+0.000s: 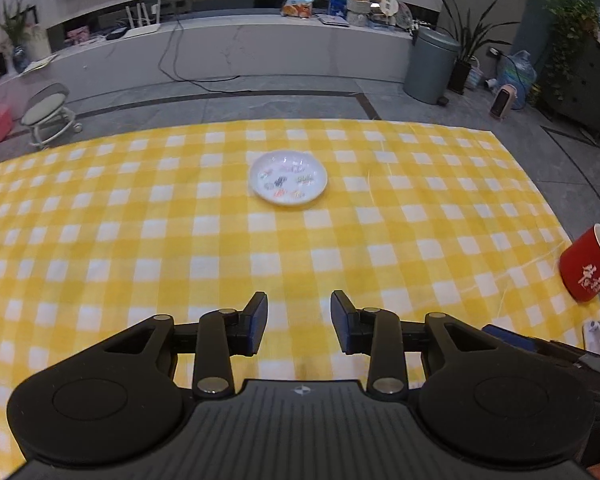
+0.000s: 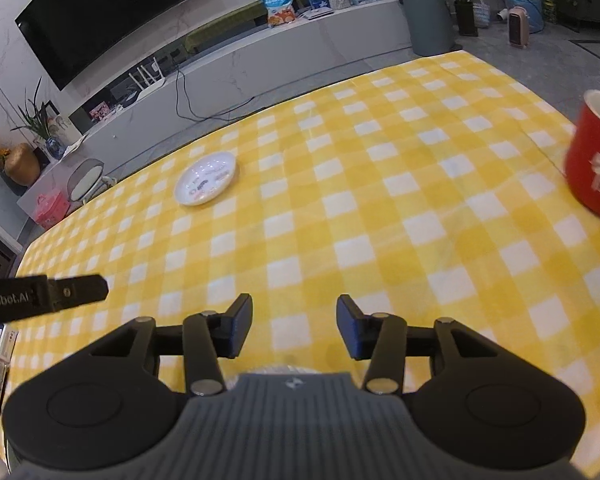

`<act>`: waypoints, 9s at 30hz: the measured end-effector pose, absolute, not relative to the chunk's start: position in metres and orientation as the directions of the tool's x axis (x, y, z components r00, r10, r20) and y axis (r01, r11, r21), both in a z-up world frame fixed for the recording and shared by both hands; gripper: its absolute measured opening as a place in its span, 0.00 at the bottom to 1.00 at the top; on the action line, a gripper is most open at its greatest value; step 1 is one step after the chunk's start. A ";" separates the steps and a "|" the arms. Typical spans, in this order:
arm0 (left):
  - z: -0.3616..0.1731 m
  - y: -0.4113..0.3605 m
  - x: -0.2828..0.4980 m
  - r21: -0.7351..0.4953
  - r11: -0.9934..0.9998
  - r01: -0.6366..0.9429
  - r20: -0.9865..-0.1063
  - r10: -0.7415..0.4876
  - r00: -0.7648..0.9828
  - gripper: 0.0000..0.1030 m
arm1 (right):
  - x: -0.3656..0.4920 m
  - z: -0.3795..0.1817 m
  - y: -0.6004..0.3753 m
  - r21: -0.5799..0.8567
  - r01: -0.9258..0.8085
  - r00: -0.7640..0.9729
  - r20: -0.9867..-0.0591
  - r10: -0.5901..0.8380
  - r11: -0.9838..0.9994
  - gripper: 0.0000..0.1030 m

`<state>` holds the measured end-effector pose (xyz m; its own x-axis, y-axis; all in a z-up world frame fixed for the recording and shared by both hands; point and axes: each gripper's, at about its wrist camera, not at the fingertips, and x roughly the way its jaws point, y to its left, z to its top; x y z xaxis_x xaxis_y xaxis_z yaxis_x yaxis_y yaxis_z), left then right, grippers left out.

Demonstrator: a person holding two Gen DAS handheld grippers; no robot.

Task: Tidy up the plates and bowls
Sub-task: 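Move both grippers to the small white plate, then close both grippers on the small white plate rim, then carry the small white plate with both grippers and lower it onto the glass plate, then open both grippers and move them toward the stacked bowls, then close both grippers on the rim of the stacked bowls, then lift the bowl stack with both grippers and carry it toward the plate stack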

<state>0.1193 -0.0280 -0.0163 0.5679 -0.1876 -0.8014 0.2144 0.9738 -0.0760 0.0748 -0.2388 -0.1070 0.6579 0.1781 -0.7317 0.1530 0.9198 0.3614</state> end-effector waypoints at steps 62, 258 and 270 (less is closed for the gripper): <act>-0.065 -0.015 0.256 -0.191 0.966 0.173 -0.825 -0.253 0.505 0.04 | 0.232 -0.150 -0.223 0.532 0.155 0.670 -0.676 0.308 0.832 0.03; -0.007 0.083 -0.015 -0.429 0.901 -0.063 -0.764 -0.326 0.556 0.46 | -0.010 -0.088 -0.171 0.666 0.143 0.496 -0.688 0.529 0.732 0.45; -0.003 0.024 -0.001 -0.477 0.879 0.016 -0.739 -0.410 0.534 0.46 | -0.017 -0.067 -0.240 0.648 0.165 0.550 -0.686 0.476 0.743 0.45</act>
